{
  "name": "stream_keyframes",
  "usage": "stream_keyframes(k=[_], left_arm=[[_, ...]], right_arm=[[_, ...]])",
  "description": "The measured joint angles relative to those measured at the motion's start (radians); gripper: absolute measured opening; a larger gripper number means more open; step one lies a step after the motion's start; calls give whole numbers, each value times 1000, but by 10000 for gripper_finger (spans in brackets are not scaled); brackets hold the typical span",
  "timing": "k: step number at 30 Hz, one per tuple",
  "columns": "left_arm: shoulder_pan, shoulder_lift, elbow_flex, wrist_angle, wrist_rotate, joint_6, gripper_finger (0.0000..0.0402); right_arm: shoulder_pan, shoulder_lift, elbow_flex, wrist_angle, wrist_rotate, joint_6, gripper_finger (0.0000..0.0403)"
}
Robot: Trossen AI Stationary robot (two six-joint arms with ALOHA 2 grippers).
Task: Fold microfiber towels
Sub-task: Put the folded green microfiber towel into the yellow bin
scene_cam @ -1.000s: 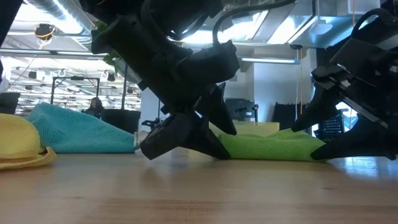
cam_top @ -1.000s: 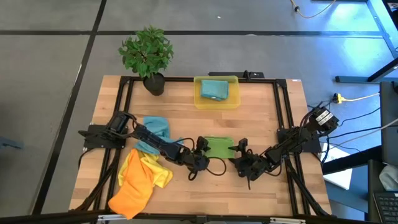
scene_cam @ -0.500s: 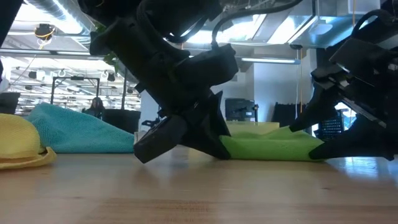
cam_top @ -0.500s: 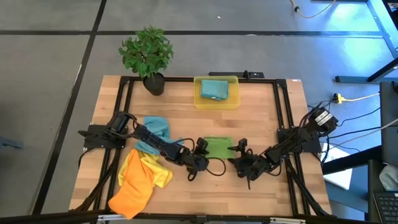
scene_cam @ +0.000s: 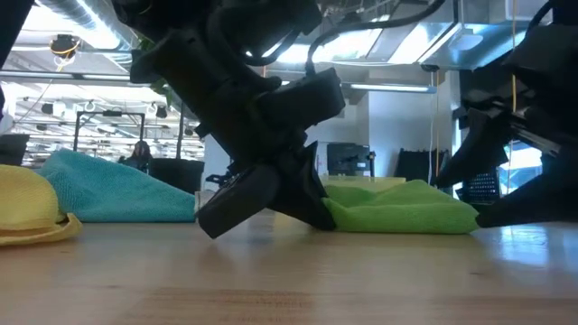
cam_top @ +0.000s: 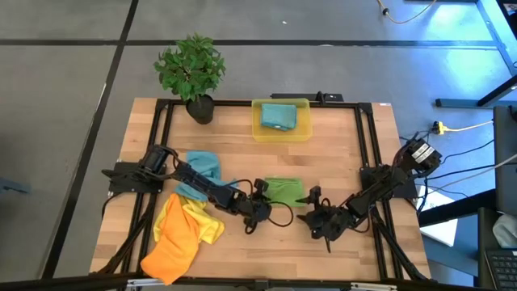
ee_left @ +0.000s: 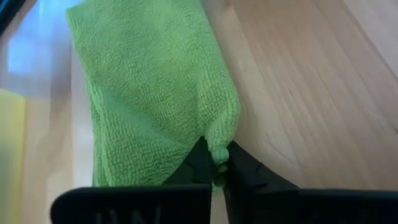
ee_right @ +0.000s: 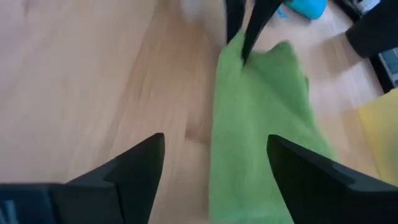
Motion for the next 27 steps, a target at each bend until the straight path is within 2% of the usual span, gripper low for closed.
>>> stream_keyframes(k=[6,12,18,27], left_arm=[[10,-30,0,-1,44,-72,2],[39,-66,-4,-13,145,-115,1],[64,-68,-3,3,211,-149,1],[66,-80,-2,40,269,-157,0]], right_arm=[[9,-1,1,-2,11,-35,284],[9,1,1,-1,39,-39,284],[-9,51,4,5,38,-39,284],[-16,86,8,16,77,-72,284]])
